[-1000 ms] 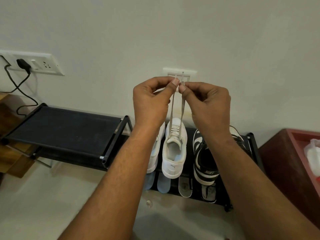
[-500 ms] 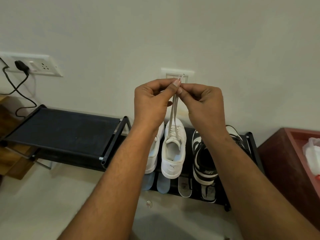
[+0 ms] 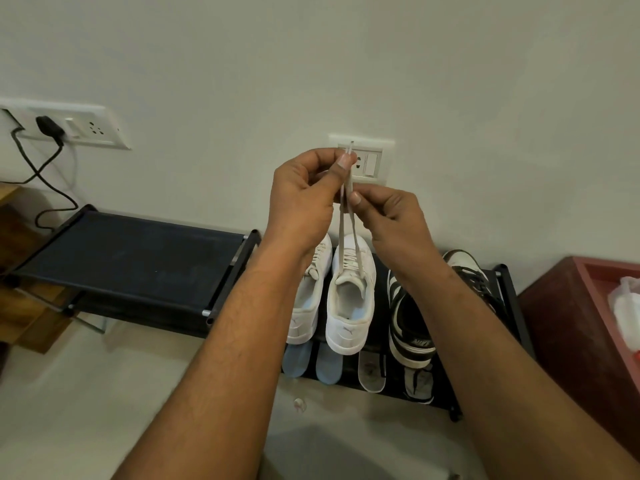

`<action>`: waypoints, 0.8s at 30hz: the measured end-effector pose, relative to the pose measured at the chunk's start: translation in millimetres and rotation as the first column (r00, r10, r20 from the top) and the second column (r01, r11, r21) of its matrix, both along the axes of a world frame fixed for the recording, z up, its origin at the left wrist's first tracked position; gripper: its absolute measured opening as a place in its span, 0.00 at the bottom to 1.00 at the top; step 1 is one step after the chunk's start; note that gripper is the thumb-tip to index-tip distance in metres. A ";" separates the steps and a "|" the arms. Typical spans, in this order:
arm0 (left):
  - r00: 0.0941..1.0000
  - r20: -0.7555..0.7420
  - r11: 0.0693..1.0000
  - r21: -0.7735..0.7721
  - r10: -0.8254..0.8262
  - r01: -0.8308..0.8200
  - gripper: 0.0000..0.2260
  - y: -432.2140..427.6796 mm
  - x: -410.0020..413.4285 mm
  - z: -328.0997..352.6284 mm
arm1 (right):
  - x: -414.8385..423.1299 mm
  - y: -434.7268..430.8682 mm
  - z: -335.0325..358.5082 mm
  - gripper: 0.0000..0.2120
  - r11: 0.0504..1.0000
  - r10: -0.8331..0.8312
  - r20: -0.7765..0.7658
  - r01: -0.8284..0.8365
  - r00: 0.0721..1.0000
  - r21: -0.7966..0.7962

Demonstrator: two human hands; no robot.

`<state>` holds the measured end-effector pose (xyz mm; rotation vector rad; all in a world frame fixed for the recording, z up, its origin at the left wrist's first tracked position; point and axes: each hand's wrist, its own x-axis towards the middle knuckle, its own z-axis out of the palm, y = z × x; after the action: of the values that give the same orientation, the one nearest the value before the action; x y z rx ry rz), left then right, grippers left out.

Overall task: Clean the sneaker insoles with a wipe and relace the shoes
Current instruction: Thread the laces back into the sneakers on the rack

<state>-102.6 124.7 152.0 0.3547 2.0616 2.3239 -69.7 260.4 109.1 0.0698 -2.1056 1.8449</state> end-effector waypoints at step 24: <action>1.000 -0.026 0.963 -0.267 0.016 -0.022 0.05 -11.3 -20.7 -44.7 | -6.0 20.1 -9.5 0.07 0.956 -0.199 0.078 0.211 0.977 -0.204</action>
<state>-123.3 113.4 107.3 0.3555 2.3587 2.0200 -75.6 280.5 99.6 -0.2467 -1.8586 1.9487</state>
